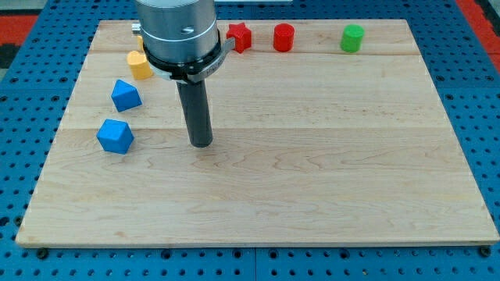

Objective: Keep red star on top right to green star

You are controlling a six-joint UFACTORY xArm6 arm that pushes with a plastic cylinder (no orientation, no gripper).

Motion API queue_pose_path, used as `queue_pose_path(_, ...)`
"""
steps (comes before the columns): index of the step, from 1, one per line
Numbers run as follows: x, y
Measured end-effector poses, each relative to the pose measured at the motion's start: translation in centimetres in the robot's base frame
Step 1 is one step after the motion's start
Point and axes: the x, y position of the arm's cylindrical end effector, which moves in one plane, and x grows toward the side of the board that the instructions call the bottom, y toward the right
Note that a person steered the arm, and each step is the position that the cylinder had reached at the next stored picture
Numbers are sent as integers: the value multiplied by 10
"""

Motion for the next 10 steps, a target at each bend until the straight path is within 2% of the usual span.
queue_pose_path(1, -8, -1)
queue_pose_path(3, -86, 0)
queue_pose_path(4, -99, 1)
queue_pose_path(5, -130, 39)
queue_pose_path(7, -196, 78)
queue_pose_path(8, -239, 81)
queue_pose_path(10, -274, 66)
